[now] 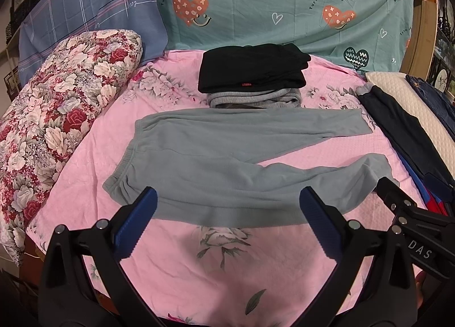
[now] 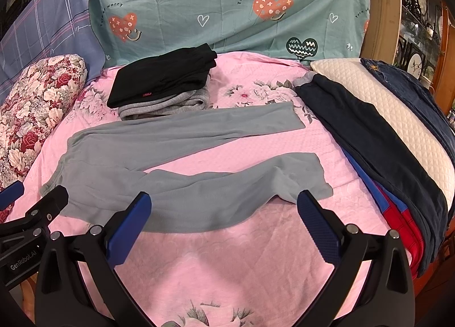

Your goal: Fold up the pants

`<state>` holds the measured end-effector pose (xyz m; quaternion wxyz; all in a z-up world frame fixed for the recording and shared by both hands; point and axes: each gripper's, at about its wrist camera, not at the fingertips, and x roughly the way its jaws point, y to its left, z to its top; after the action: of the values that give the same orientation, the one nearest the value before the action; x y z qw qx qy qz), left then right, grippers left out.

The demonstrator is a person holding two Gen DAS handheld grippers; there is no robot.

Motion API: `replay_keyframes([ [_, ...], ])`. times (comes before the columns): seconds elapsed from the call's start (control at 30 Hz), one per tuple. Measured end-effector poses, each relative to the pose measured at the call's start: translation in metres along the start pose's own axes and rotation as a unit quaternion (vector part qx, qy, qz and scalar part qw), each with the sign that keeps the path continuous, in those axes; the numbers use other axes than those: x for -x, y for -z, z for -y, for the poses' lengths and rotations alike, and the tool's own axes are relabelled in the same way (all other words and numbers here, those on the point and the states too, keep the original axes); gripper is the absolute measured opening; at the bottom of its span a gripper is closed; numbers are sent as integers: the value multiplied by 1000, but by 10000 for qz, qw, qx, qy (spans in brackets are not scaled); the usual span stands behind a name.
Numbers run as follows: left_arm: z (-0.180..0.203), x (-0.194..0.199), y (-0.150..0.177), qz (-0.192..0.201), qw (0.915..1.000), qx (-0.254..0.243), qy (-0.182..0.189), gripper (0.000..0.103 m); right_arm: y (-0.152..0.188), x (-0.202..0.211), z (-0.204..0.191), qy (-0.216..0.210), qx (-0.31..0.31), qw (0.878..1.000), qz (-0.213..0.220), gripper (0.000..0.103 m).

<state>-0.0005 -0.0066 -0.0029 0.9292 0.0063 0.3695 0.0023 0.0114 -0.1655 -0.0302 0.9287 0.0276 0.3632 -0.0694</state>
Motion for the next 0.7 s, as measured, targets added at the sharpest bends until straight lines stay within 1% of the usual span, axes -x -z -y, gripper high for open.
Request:
replay_keyframes([
  [0.23, 0, 0, 0, 3, 10000, 1, -3, 101, 0, 0, 0, 5, 2, 10000, -12, 102],
  [0.47, 0, 0, 1, -1, 10000, -2, -4, 101, 7, -2, -3, 14, 0, 10000, -7, 102],
  [0.7, 0, -1, 2, -7, 10000, -3, -3, 101, 6, -2, -3, 10, -3, 10000, -13, 102],
])
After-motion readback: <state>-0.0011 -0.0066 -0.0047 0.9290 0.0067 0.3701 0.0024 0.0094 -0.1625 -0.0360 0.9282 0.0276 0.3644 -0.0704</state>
